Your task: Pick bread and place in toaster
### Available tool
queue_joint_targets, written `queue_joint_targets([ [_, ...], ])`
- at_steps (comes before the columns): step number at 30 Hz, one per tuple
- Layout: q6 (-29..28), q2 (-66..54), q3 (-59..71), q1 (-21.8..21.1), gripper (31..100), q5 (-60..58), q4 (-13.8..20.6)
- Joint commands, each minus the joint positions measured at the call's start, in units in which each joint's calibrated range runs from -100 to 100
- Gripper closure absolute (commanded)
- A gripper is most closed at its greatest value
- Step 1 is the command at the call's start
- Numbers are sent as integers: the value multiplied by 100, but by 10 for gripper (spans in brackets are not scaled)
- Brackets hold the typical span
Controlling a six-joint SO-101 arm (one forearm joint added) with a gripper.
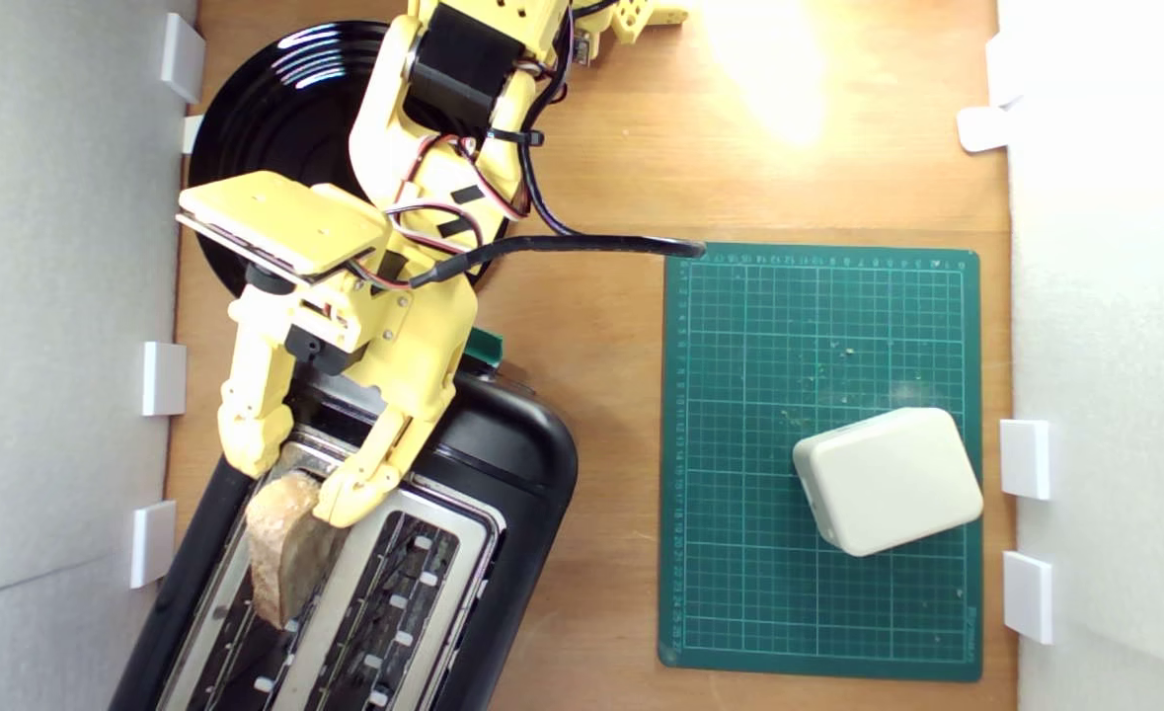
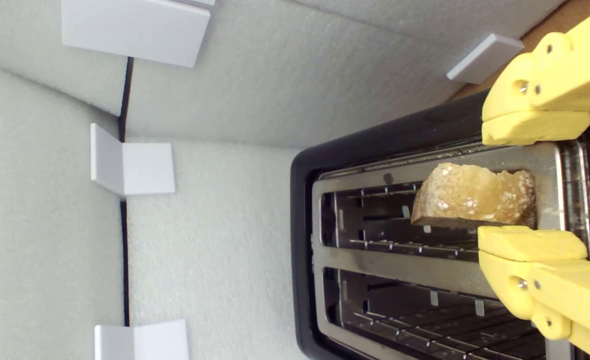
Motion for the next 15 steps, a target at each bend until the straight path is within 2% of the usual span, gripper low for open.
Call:
queue_joint_targets([
  [1, -21, -49, -21, 38, 556, 75, -36],
  [4, -21, -58, -21, 38, 556, 75, -63],
  [9, -26, -499, -21, 14, 556, 66, -662],
  [11, -104, -715, -12, -123, 556, 57, -915],
  [15, -444, -1223, 6, -365, 560, 49, -970],
])
